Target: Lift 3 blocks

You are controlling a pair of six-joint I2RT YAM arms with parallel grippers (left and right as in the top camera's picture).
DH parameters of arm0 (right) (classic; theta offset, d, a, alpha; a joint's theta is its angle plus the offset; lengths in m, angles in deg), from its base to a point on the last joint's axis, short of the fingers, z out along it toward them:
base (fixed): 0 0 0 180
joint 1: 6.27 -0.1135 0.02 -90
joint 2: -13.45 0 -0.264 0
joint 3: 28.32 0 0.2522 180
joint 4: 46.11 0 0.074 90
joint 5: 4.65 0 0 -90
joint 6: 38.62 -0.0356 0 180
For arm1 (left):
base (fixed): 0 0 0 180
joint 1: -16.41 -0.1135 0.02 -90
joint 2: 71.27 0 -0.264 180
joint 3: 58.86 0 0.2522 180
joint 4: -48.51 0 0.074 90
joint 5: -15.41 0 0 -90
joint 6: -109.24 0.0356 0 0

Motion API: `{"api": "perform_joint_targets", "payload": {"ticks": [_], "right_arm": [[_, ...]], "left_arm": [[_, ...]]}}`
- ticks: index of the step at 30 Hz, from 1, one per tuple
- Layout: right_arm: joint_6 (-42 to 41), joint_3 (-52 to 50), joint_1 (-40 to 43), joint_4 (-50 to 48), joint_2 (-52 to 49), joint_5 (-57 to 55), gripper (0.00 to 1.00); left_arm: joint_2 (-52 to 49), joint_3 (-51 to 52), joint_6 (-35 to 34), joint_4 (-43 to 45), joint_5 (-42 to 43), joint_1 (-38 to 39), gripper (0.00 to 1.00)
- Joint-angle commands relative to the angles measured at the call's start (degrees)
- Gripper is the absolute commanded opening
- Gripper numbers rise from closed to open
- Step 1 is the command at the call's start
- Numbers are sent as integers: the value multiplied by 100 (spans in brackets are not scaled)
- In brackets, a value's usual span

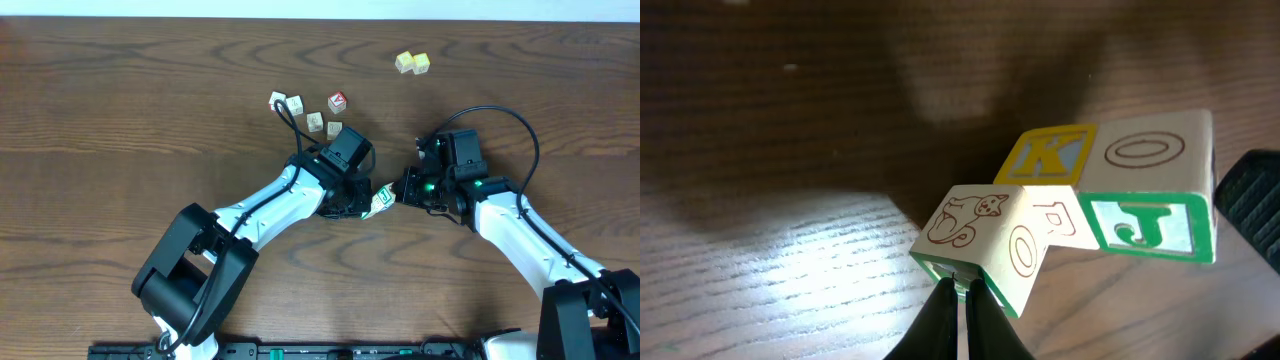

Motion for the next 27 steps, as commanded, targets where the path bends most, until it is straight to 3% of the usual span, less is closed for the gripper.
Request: {"api": "perform_joint_targets", "payload": {"ticks": [1, 27], "right_arm": [[-39, -352, -107, 96, -79, -35, 1], [-37, -442, -103, 238, -81, -841, 1]], "left_arm": [[-4, -42, -50, 26, 28, 138, 7], [-260, -42, -50, -33, -319, 144, 7]]}}
